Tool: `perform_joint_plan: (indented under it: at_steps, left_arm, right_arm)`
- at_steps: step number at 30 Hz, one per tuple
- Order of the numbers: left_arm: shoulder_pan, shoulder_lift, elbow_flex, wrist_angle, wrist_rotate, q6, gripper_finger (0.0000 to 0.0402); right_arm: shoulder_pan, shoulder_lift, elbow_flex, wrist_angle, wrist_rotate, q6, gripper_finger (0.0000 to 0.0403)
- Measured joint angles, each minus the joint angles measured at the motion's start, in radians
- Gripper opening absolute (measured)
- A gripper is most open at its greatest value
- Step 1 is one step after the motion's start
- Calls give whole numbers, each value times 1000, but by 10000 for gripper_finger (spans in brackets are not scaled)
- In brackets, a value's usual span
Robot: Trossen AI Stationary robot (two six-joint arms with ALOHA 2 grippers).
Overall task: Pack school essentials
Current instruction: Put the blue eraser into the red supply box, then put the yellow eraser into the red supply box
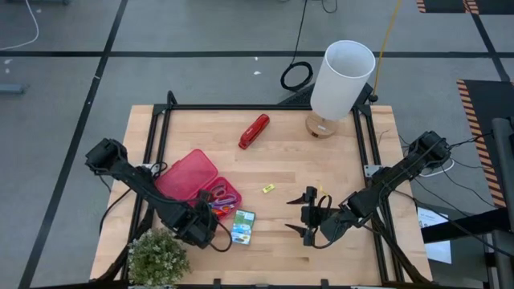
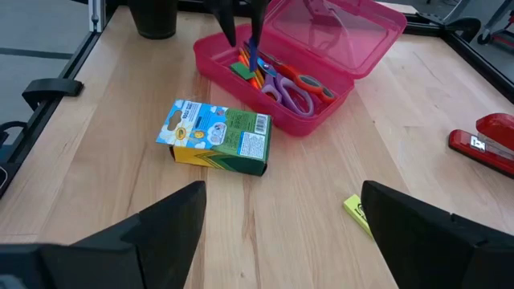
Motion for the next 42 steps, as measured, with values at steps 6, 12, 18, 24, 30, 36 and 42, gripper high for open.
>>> perform_joint_plan:
  at_steps: [6, 12, 18, 24, 30, 36, 42]
  left_arm:
    - [12, -1, -26, 31, 32, 2, 152]
    - [13, -1, -53, 57, 65, 3, 152]
    - [13, -1, -52, 59, 83, 3, 152]
    - [15, -10, 7, 1, 13, -88, 152]
    - [19, -16, 51, 5, -149, -170, 152]
    - [19, -16, 50, 26, -300, -235, 152]
    - [19, -16, 48, 63, -358, -240, 152]
  right_arm:
    - [0, 0, 0, 0, 0, 0, 325]
    - [0, 0, 0, 0, 0, 0, 325]
    - [0, 0, 0, 0, 0, 0, 325]
    - [-37, 11, 0, 20, -6, 0, 323]
    - [-216, 27, -1, 21, -272, -158, 299]
    - [-466, 91, -1, 111, -660, -364, 271]
    - [-661, 177, -1, 174, -921, -503, 246]
